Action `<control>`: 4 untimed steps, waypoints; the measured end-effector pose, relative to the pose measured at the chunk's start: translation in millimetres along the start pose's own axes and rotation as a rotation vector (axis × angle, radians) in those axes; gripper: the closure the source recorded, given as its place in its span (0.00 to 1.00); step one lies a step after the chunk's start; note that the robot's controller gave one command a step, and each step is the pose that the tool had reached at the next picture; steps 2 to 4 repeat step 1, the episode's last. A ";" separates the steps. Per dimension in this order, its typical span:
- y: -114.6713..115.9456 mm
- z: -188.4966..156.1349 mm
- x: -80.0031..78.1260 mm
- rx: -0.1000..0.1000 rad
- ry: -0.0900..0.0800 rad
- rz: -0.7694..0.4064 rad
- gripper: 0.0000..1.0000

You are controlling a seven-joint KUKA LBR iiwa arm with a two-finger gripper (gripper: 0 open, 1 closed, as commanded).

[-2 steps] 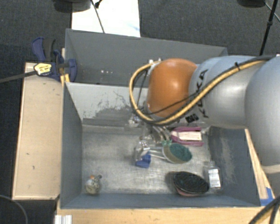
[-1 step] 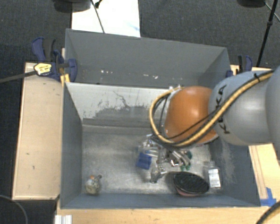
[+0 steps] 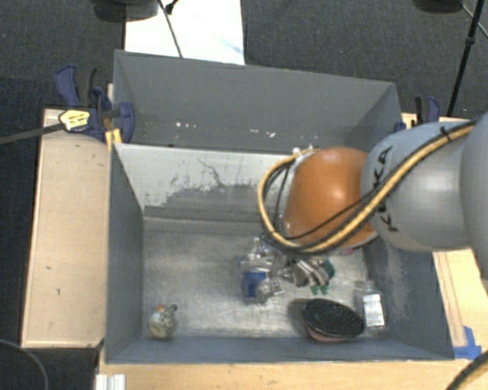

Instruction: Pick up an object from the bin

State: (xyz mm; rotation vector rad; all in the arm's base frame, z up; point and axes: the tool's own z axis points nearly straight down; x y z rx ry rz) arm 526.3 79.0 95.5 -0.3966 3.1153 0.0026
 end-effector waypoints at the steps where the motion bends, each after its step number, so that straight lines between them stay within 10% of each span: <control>1: 9.6 -130.1 -1.9 0.002 -0.010 -0.025 1.00; 4: 9.6 -130.1 -1.9 0.002 -0.010 -0.025 1.00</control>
Offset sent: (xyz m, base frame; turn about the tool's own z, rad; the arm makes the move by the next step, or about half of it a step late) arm -0.0030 0.0090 0.1249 -0.0322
